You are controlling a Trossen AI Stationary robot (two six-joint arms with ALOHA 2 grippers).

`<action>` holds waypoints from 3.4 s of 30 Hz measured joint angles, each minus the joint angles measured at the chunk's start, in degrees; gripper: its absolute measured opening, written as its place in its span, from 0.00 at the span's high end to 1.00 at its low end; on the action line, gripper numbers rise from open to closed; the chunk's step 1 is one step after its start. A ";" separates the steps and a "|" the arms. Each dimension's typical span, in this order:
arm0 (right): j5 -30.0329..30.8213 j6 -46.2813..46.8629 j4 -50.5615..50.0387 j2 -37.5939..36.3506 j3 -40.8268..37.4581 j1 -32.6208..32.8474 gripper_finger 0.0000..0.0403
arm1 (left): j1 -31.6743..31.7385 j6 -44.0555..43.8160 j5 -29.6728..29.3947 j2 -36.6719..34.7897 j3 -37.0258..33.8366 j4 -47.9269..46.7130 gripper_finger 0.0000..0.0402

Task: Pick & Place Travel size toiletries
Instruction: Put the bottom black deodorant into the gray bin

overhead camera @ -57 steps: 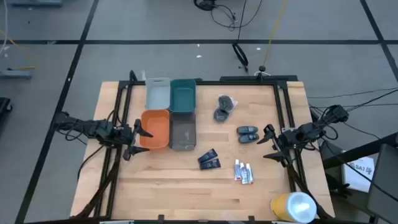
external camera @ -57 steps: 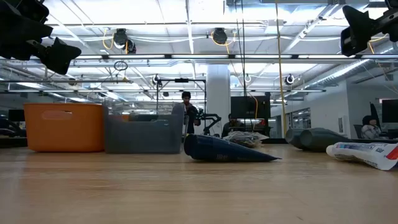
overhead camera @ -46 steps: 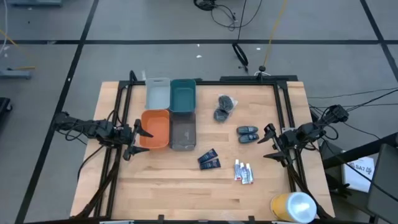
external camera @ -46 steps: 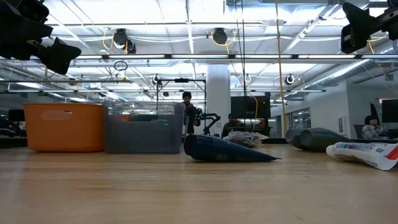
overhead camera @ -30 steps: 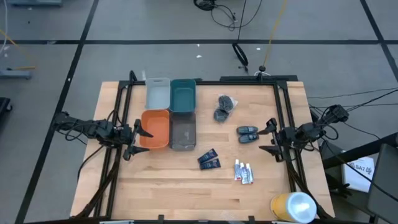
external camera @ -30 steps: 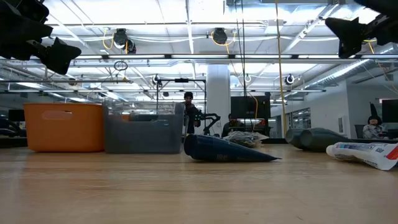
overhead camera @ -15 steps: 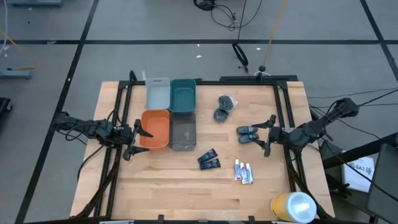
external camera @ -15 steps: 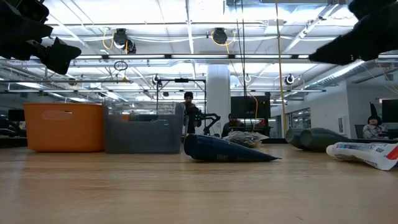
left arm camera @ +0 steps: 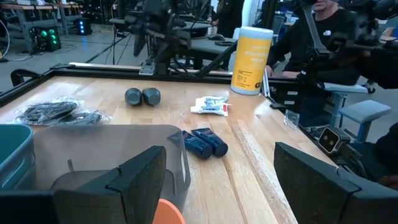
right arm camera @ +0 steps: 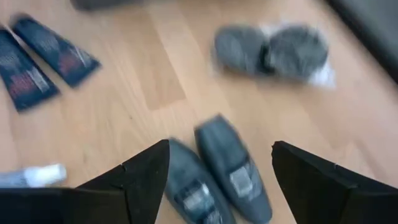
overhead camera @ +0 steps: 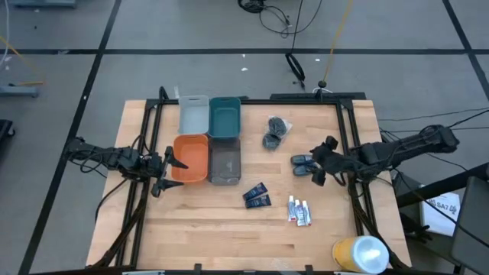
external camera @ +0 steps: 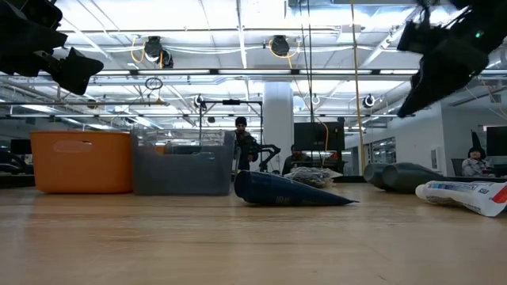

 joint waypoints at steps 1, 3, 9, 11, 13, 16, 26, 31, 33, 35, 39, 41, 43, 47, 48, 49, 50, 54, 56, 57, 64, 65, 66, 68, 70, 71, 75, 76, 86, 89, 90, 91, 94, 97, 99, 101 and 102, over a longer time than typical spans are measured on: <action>-0.94 -0.17 -0.16 0.71 0.00 -1.37 0.33 | -0.01 0.00 0.01 0.00 -0.01 0.01 0.27; -2.29 -1.55 -0.51 2.04 0.02 -3.72 0.33 | 0.00 0.00 0.00 0.00 0.00 0.02 0.27; -7.83 -4.69 0.12 6.99 0.02 -8.30 0.33 | -0.02 0.01 0.00 0.00 -0.01 0.02 0.27; -10.00 -6.28 0.57 8.59 0.00 -8.60 0.33 | 0.00 0.02 0.00 0.00 -0.02 0.02 0.27; -11.34 -8.52 3.45 9.82 -0.70 -8.34 0.33 | 0.00 0.00 0.00 0.00 -0.02 0.04 0.27; -12.79 -11.74 8.50 11.37 -3.04 -7.54 0.33 | -0.02 0.00 0.00 0.00 -0.02 0.02 0.27; -15.74 -13.04 15.26 13.14 -8.56 -7.20 0.33 | -0.02 0.00 0.00 0.00 -0.01 0.02 0.27; -16.79 -13.04 15.99 13.14 -12.24 -7.20 0.33 | -0.02 0.00 0.00 0.00 -0.02 0.00 0.27; -17.23 -12.84 18.07 13.18 -14.14 -7.20 0.33 | 0.00 0.01 0.00 0.00 0.00 0.02 0.27; -17.23 -12.31 21.01 13.09 -15.65 -7.20 0.33 | 0.00 0.00 0.00 0.00 -0.01 0.01 0.27; -17.18 -11.51 24.21 13.03 -17.27 -7.20 0.33 | 0.00 0.00 0.00 0.00 -0.02 0.02 0.27; -17.18 -11.06 24.48 13.05 -17.29 -7.20 0.34 | 0.00 0.00 0.00 0.00 -0.02 0.02 0.27; -17.20 -10.34 24.63 13.07 -17.31 -7.18 0.37 | 0.00 0.00 0.00 0.00 0.00 0.02 0.27; -17.28 -10.02 24.66 13.07 -17.31 -7.18 0.47 | -0.01 0.00 0.00 0.00 -0.01 0.02 0.27; -17.30 -10.01 24.72 13.07 -17.31 -7.18 0.49 | -0.02 0.00 0.00 0.00 0.00 0.02 0.27; -17.38 -10.01 24.95 13.07 -17.34 -7.18 0.51 | -0.01 0.01 0.00 0.00 -0.01 0.02 0.27; -17.49 -10.00 25.33 13.07 -17.38 -7.18 0.51 | -0.02 0.00 0.00 0.00 -0.02 0.02 0.27; -17.43 -9.07 27.56 13.16 -17.53 -7.18 0.51 | 0.00 0.00 0.00 0.00 -0.02 0.02 0.27; -18.86 -7.57 29.88 13.18 -17.53 -7.18 0.51 | 0.00 0.00 0.00 0.00 -0.02 0.02 0.27; -19.76 -7.13 31.34 13.18 -17.53 -7.10 0.51 | -0.01 0.00 -0.01 0.00 -0.01 0.02 0.27; -24.12 -10.15 45.83 13.14 -17.53 -5.33 0.49 | -0.01 0.00 -0.01 0.00 0.00 0.02 0.27; -24.73 -10.91 48.20 13.14 -17.53 -5.03 0.50 | -0.02 0.00 -0.02 0.00 -0.01 0.01 0.27; -24.68 -12.05 50.65 13.14 -17.51 -4.70 0.50 | -0.02 0.00 -0.02 0.01 -0.02 0.01 0.27; -24.75 -14.81 55.74 13.14 -17.51 -4.24 0.50 | -0.02 0.00 -0.02 0.01 -0.02 0.02 0.27; -24.75 -18.06 60.69 13.14 -17.51 -4.22 0.50 | -0.02 0.00 -0.02 0.00 0.00 0.02 0.27; -24.75 -19.46 63.05 13.13 -17.50 -4.23 0.50 | 0.00 0.00 0.00 0.00 -0.02 0.00 0.27; -24.64 -23.49 69.48 13.12 -17.46 -4.38 0.50 | -0.01 0.00 -0.02 0.00 -0.02 0.02 0.27; -24.60 -24.14 70.63 13.12 -17.46 -4.38 0.50 | -0.02 0.02 -0.02 0.01 0.00 0.05 0.27; -24.55 -26.07 75.89 13.09 -17.46 -4.38 0.50 | -0.02 3.15 -0.33 0.00 -0.01 5.66 0.27; -24.53 -26.07 76.26 13.09 -17.46 -4.40 0.50 | -0.01 -1.07 -0.92 0.03 0.00 5.23 0.27; -24.48 -26.00 76.55 13.09 -17.45 -4.40 0.50 | -0.02 -2.39 -1.90 0.13 0.00 5.03 0.27; -24.33 -25.91 76.80 13.09 -17.44 -4.40 0.50 | -0.02 -3.24 -4.03 0.36 0.00 5.14 0.27; -24.15 -26.12 76.83 13.09 -17.40 -4.40 0.50 | 0.00 -6.18 -12.86 1.03 -0.02 5.74 0.27; -24.06 -26.80 76.81 13.09 -17.40 -4.44 0.50 | 0.00 -9.99 -20.61 1.25 -0.02 9.38 0.27; -23.19 -27.10 76.81 13.09 -17.40 -4.67 0.50 | 0.00 -10.09 -23.85 1.49 0.00 12.57 0.27; -22.65 -27.89 76.81 13.09 -17.40 -5.23 0.50 | 0.00 -7.05 -26.06 2.75 0.00 15.72 0.27; -22.67 -28.15 76.95 13.09 -17.40 -5.61 0.50 | 0.03 -5.82 -26.81 4.07 0.00 17.59 0.27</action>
